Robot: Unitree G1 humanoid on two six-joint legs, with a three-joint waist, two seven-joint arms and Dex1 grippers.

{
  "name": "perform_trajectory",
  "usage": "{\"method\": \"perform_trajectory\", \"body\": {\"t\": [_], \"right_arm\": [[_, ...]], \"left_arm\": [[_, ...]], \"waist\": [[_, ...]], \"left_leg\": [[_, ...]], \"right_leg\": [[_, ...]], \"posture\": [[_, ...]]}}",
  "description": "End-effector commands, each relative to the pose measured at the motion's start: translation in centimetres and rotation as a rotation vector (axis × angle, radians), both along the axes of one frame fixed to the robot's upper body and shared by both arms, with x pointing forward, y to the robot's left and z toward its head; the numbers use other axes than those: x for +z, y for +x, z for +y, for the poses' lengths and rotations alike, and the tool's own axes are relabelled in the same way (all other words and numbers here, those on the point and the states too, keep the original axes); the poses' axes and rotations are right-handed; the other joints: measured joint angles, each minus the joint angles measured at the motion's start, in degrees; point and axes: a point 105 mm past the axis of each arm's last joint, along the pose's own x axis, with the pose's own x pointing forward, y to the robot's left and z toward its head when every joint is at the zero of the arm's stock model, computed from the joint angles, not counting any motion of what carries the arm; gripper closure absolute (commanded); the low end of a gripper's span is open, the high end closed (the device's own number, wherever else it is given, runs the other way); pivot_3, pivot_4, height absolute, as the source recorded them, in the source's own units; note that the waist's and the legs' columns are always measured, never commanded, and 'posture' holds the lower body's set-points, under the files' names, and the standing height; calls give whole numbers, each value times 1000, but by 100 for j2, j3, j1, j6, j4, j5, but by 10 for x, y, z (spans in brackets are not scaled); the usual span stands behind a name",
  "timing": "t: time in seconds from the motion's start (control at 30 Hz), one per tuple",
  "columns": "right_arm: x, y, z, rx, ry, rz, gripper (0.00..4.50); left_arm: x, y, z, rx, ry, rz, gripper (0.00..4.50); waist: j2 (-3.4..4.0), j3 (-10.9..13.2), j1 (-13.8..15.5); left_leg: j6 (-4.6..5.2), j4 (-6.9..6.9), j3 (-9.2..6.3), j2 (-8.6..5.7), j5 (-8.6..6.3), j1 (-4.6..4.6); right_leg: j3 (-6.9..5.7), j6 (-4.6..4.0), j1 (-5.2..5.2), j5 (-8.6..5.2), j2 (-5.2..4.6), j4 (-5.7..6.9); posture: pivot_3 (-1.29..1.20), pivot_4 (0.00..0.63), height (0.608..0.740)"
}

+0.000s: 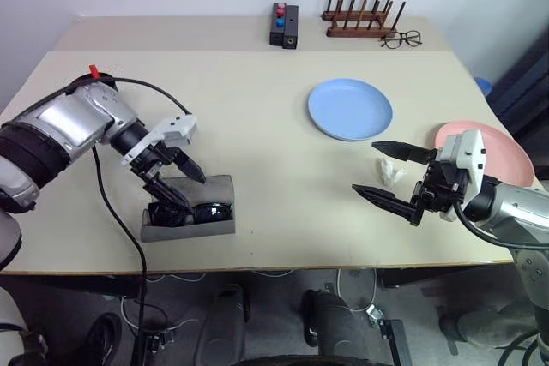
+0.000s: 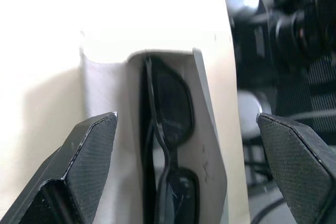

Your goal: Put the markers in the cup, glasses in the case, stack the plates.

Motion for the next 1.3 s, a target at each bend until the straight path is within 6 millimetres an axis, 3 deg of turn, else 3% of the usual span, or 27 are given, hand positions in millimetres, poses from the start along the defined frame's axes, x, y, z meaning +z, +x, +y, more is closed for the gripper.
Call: {"method": "perform_trajectory", "body": {"t": [0.03, 0.2, 0.27, 0.53, 0.67, 1.0, 1.3], "right_arm": [[9, 0, 2, 10, -1, -46, 0], [5, 2, 4, 15, -14, -41, 0], [2, 3, 4, 17, -32, -37, 0], [2, 2, 6, 48, -51, -43, 0], [2, 3, 6, 49, -50, -44, 0], [4, 3, 4, 38, -46, -52, 0], [3, 4, 4, 32, -43, -55, 0]], "left_arm": [[35, 8, 3, 81, -92, -63, 1900], [61, 23, 0, 154, -215, -131, 4484], [65, 32, 0, 157, -236, -197, 4484], [50, 45, 24, 254, -151, -267, 4484], [33, 52, 35, 279, -74, -296, 4484], [-14, 32, 36, 224, -30, -204, 4484], [-29, 10, 36, 189, -10, -137, 4484]], "waist": [[0, 0, -4], [0, 0, -1], [0, 0, 16], [0, 0, -20], [0, 0, 0], [0, 0, -6], [1, -1, -8]], "left_leg": [[0, 0, 0, 0, 0, 0], [0, -3, 0, 0, 0, 1], [0, 1, 0, 0, 0, 0], [0, -6, 0, 1, 0, -1], [0, -2, 1, 0, 0, -3], [0, -3, 1, 1, 0, -4], [0, -2, 1, 1, 0, -3]], "right_leg": [[0, 0, 0, 0, 0, 0], [-1, 2, -2, -1, 0, 1], [-1, 3, -2, -2, 0, 3], [0, 3, -9, -2, 2, 7], [0, 3, -8, -2, 2, 5], [1, 2, -8, -1, 1, 5], [1, 2, -7, -1, 1, 8]], "posture": [[0, 150, 740], [0, 150, 740], [0, 150, 740], [0, 150, 740], [0, 150, 740], [0, 150, 740], [0, 150, 740]]}}
